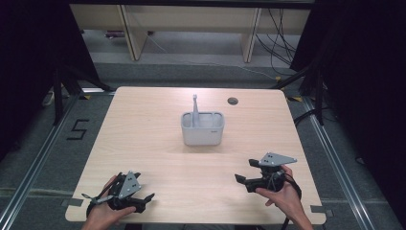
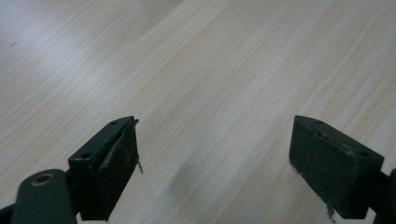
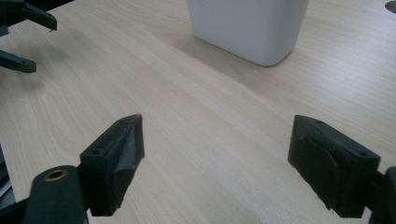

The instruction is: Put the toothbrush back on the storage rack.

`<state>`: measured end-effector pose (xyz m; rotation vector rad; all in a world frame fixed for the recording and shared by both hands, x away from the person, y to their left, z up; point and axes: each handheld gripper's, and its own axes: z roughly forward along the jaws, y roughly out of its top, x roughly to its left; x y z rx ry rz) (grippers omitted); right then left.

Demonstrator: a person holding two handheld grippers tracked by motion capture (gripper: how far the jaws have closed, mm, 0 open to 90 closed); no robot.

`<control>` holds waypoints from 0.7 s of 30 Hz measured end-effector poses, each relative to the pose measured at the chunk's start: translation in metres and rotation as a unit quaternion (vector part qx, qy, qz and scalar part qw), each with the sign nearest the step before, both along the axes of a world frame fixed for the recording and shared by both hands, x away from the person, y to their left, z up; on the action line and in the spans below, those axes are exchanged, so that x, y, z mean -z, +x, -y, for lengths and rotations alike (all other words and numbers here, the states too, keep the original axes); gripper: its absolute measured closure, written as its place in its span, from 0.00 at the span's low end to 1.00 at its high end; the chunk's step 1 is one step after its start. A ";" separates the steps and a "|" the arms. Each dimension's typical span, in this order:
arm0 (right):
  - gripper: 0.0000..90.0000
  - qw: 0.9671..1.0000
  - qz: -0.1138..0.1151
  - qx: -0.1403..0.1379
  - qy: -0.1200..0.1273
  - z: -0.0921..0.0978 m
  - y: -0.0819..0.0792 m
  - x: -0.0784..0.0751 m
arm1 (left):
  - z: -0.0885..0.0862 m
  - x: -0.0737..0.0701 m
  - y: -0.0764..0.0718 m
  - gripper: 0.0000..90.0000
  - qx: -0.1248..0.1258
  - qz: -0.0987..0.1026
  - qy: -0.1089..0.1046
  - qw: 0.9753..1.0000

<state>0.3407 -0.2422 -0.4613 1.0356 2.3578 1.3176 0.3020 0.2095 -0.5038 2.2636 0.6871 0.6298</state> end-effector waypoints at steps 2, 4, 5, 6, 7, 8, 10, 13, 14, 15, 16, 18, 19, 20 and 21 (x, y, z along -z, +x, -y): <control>0.19 1.000 0.005 -0.001 -0.006 0.001 0.000 0.001 | 0.000 0.000 0.000 0.17 0.000 0.001 0.001 1.000; 0.18 1.000 0.004 -0.001 -0.010 0.002 -0.001 0.003 | 0.000 -0.001 0.000 0.17 0.002 0.000 0.000 1.000; 0.18 1.000 -0.006 0.000 -0.011 0.002 -0.003 0.004 | 0.000 -0.001 0.000 0.17 0.005 -0.002 0.003 1.000; 0.18 1.000 0.002 -0.003 -0.013 0.003 -0.003 0.005 | 0.000 -0.001 -0.001 0.17 0.002 -0.001 0.001 1.000; 0.18 1.000 -0.008 -0.004 -0.008 0.002 -0.004 0.006 | 0.000 -0.001 0.000 0.17 0.002 -0.002 0.001 1.000; 0.18 1.000 0.000 -0.003 -0.012 0.003 -0.004 0.008 | 0.000 -0.001 -0.001 0.17 0.002 -0.001 0.002 1.000; 0.18 1.000 -0.005 -0.005 -0.018 0.004 -0.005 0.009 | 0.000 -0.001 -0.001 0.17 0.002 -0.001 0.000 1.000; 0.18 1.000 -0.019 0.003 -0.012 0.005 -0.009 0.009 | 0.000 -0.001 0.000 0.17 0.002 -0.001 0.001 1.000; 0.18 1.000 -0.015 -0.006 -0.012 0.006 -0.008 0.011 | 0.000 -0.001 0.000 0.17 0.003 -0.001 0.002 1.000; 0.18 1.000 -0.022 -0.003 -0.013 0.006 -0.009 0.011 | 0.000 -0.001 0.000 0.17 0.005 -0.002 0.003 1.000; 0.18 1.000 -0.010 -0.004 -0.021 0.008 -0.009 0.012 | 0.000 -0.001 0.000 0.17 0.004 -0.002 0.002 1.000; 0.18 1.000 -0.013 -0.006 -0.021 0.009 -0.009 0.014 | 0.000 -0.001 0.000 0.17 0.003 -0.002 0.001 1.000; 0.18 1.000 -0.013 -0.008 -0.023 0.009 -0.010 0.015 | 0.000 -0.001 0.000 0.17 0.003 -0.003 0.002 1.000; 0.18 0.999 -0.031 0.003 -0.017 0.008 -0.013 0.016 | 0.000 -0.001 0.000 0.17 0.003 -0.002 0.001 1.000; 0.18 1.000 -0.017 -0.005 -0.026 0.010 -0.011 0.017 | 0.000 -0.001 -0.001 0.17 0.003 -0.002 0.002 1.000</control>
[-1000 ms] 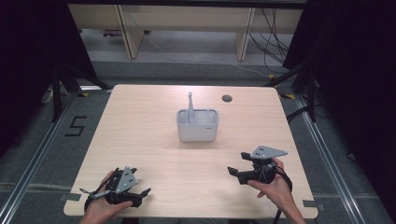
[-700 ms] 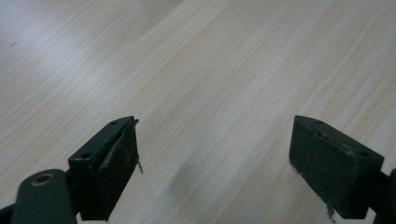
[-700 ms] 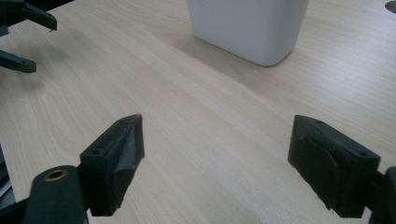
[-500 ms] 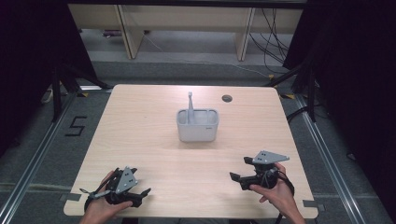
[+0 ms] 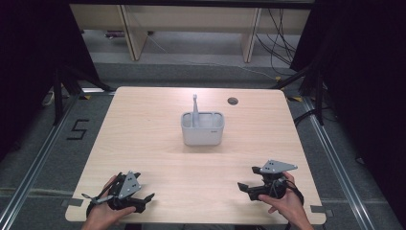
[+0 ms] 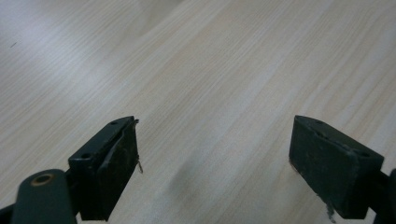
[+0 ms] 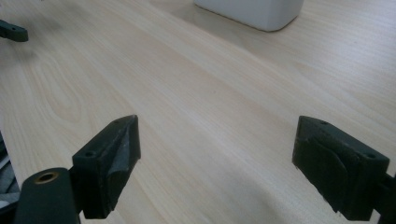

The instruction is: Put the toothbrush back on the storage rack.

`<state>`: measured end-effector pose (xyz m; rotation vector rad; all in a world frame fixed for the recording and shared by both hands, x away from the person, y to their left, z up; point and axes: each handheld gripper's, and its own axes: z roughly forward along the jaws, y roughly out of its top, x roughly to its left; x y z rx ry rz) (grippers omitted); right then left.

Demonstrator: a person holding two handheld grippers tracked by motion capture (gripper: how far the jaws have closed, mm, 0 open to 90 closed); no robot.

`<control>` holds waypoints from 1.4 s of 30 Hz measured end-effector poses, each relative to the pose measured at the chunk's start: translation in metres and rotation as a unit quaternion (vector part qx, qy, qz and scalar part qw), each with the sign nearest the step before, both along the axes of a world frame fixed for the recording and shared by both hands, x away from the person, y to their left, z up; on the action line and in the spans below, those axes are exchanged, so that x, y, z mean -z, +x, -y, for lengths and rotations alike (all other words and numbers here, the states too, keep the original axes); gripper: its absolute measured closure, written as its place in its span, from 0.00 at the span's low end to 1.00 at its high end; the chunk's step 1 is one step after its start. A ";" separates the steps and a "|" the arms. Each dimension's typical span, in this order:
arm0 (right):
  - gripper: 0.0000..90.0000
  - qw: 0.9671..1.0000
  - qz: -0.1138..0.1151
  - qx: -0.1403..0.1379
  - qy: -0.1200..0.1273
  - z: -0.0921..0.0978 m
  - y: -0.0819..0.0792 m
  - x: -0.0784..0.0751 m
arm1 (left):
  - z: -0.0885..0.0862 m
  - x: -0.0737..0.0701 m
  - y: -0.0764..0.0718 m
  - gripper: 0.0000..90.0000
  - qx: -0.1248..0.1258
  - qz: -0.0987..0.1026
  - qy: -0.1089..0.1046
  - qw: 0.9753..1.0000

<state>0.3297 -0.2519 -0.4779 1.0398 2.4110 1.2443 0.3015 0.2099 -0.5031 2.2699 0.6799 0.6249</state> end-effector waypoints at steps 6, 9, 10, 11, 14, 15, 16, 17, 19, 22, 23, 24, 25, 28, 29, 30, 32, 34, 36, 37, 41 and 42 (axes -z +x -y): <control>0.18 1.000 -0.009 -0.006 -0.002 0.003 -0.002 0.003 | 0.000 0.000 0.000 0.17 0.000 0.000 0.000 1.000; 0.18 1.000 -0.006 0.008 -0.007 0.004 -0.005 0.004 | 0.000 0.000 0.000 0.17 -0.002 0.000 0.000 1.000; 0.18 1.000 -0.008 0.009 -0.010 0.004 -0.005 0.005 | 0.000 0.000 0.000 0.17 -0.002 0.000 0.000 1.000; 0.18 1.000 -0.013 0.008 -0.009 0.005 -0.006 0.005 | 0.000 0.000 0.000 0.17 -0.001 -0.001 0.000 1.000; 0.18 1.000 -0.023 0.013 -0.011 0.006 -0.008 0.008 | 0.000 0.001 0.000 0.17 -0.003 0.001 -0.001 1.000; 0.18 1.000 -0.013 0.012 -0.023 0.008 -0.008 0.007 | 0.000 0.001 0.000 0.17 -0.003 0.001 -0.001 1.000; 0.18 0.999 -0.028 0.020 -0.016 0.006 -0.010 0.007 | 0.000 0.000 0.000 0.17 -0.002 0.002 0.001 1.000; 0.18 0.999 -0.025 0.018 -0.018 0.007 -0.010 0.008 | 0.000 0.001 0.000 0.17 -0.003 0.002 0.000 1.000; 0.18 1.000 -0.013 0.008 -0.023 0.009 -0.009 0.008 | 0.000 0.001 0.000 0.17 -0.003 0.002 0.000 1.000; 0.18 0.999 -0.015 0.015 -0.027 0.010 -0.012 0.009 | 0.000 0.001 0.000 0.17 -0.002 0.001 0.001 1.000; 0.18 0.999 -0.021 0.017 -0.027 0.010 -0.013 0.009 | 0.000 0.001 0.000 0.17 -0.003 0.002 0.001 1.000; 0.18 0.999 -0.022 0.011 -0.026 0.011 -0.012 0.010 | 0.000 0.001 0.000 0.17 -0.003 0.001 0.000 1.000; 0.18 0.999 -0.019 0.010 -0.030 0.011 -0.013 0.010 | 0.000 0.001 0.001 0.17 -0.002 0.001 0.001 1.000; 0.18 0.999 -0.019 0.011 -0.036 0.012 -0.014 0.011 | 0.000 0.001 0.001 0.17 -0.002 0.001 0.002 1.000; 0.18 0.999 -0.021 0.006 -0.037 0.012 -0.014 0.011 | 0.000 0.001 0.000 0.17 -0.003 0.001 0.001 1.000; 0.18 0.999 -0.022 0.006 -0.038 0.012 -0.015 0.011 | 0.000 0.001 0.000 0.17 -0.002 0.001 0.001 1.000; 0.18 0.999 -0.027 0.019 -0.037 0.011 -0.018 0.011 | 0.000 0.001 0.001 0.17 -0.002 0.001 0.002 1.000; 0.18 0.999 -0.029 0.017 -0.041 0.012 -0.019 0.011 | 0.000 0.001 0.001 0.17 -0.002 0.001 0.001 1.000; 0.18 0.999 -0.022 0.007 -0.047 0.014 -0.018 0.012 | 0.000 0.001 0.001 0.17 -0.002 0.001 0.001 1.000; 0.18 0.998 -0.013 0.012 -0.054 0.014 -0.019 0.012 | 0.000 0.001 0.001 0.17 -0.001 0.001 0.002 1.000; 0.18 0.998 -0.023 0.009 -0.052 0.015 -0.020 0.013 | 0.000 0.001 0.001 0.17 -0.003 0.002 0.008 1.000; 0.18 0.998 -0.022 0.008 -0.053 0.015 -0.020 0.014 | 0.000 0.001 0.001 0.17 -0.003 0.002 0.004 1.000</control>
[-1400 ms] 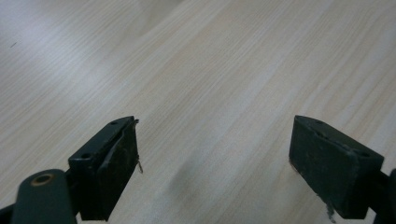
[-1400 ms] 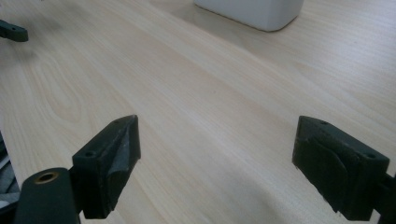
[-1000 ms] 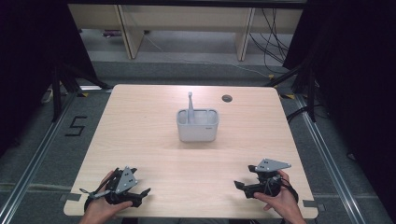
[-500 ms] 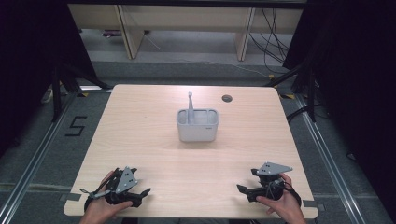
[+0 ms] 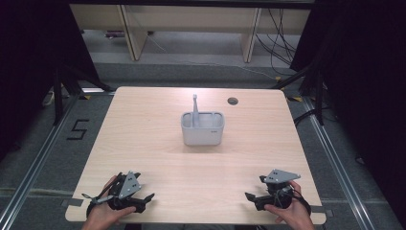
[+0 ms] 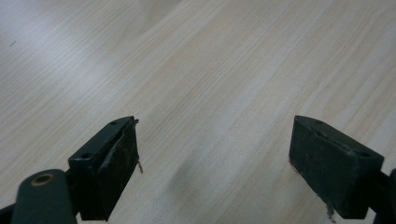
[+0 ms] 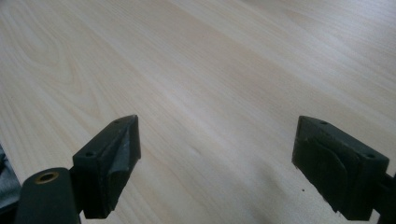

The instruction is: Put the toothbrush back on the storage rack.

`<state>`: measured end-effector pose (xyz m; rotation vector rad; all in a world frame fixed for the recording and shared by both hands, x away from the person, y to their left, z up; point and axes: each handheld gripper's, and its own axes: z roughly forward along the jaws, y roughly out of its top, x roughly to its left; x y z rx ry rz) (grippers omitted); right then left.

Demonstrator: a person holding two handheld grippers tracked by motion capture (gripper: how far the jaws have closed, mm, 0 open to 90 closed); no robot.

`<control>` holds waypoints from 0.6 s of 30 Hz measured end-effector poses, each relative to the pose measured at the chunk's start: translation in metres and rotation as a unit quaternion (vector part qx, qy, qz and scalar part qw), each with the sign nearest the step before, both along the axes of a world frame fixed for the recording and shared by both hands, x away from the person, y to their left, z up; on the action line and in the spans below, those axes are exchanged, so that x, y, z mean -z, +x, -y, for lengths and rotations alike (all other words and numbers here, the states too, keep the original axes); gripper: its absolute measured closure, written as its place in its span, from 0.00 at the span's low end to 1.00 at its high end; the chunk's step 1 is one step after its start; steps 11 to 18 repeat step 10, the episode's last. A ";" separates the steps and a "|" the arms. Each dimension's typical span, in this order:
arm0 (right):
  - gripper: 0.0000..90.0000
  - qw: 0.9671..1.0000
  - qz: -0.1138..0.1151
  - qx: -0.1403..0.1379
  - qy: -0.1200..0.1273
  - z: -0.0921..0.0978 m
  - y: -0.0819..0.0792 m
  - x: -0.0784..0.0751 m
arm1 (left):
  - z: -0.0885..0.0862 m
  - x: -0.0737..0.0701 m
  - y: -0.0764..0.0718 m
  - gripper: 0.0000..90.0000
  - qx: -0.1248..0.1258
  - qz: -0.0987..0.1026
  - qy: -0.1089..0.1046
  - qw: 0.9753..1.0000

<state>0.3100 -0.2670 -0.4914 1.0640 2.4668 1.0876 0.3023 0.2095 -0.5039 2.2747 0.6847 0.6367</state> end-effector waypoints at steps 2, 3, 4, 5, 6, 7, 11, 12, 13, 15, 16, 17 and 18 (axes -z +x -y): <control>0.18 1.000 0.001 0.001 -0.001 0.000 -0.001 0.000 | 0.000 0.000 0.000 0.17 0.000 0.001 0.003 1.000; 0.18 1.000 0.002 -0.005 0.001 0.000 0.000 0.000 | 0.000 0.000 0.000 0.17 0.001 0.001 0.004 1.000; 0.18 1.000 0.002 -0.006 0.001 0.000 0.000 0.000 | 0.000 0.000 0.000 0.17 0.002 -0.002 -0.001 1.000; 0.18 1.000 0.003 -0.006 0.001 0.000 0.000 0.000 | 0.000 0.000 0.000 0.17 0.002 -0.002 -0.002 1.000; 0.18 1.000 0.003 -0.005 0.000 0.000 0.000 0.000 | 0.000 0.000 0.000 0.17 0.001 -0.001 -0.003 1.000; 0.18 1.000 -0.001 -0.002 0.000 0.000 -0.001 0.000 | 0.000 0.000 0.000 0.17 0.002 -0.001 -0.002 1.000; 0.18 1.000 0.004 -0.004 -0.003 0.000 0.000 0.000 | 0.000 0.000 0.000 0.17 0.002 -0.001 -0.001 1.000; 0.18 1.000 0.004 -0.004 -0.003 0.000 0.000 0.000 | 0.000 0.000 0.000 0.17 0.002 -0.001 -0.001 1.000; 0.18 1.000 0.004 -0.004 -0.003 0.000 0.000 0.000 | 0.000 0.000 0.000 0.17 0.002 -0.001 -0.001 1.000; 0.18 1.000 0.004 -0.004 -0.003 0.000 0.000 0.000 | 0.000 0.000 0.000 0.17 0.002 -0.001 -0.001 1.000; 0.18 1.000 0.004 -0.004 -0.003 0.000 0.000 0.000 | 0.000 0.000 0.000 0.17 0.002 -0.001 -0.001 1.000; 0.18 1.000 0.004 -0.004 -0.003 0.000 0.000 0.000 | 0.000 0.000 0.000 0.17 0.002 -0.001 -0.001 1.000; 0.18 1.000 0.004 -0.004 -0.003 0.000 0.000 0.000 | 0.000 0.000 0.000 0.17 0.002 -0.001 -0.001 1.000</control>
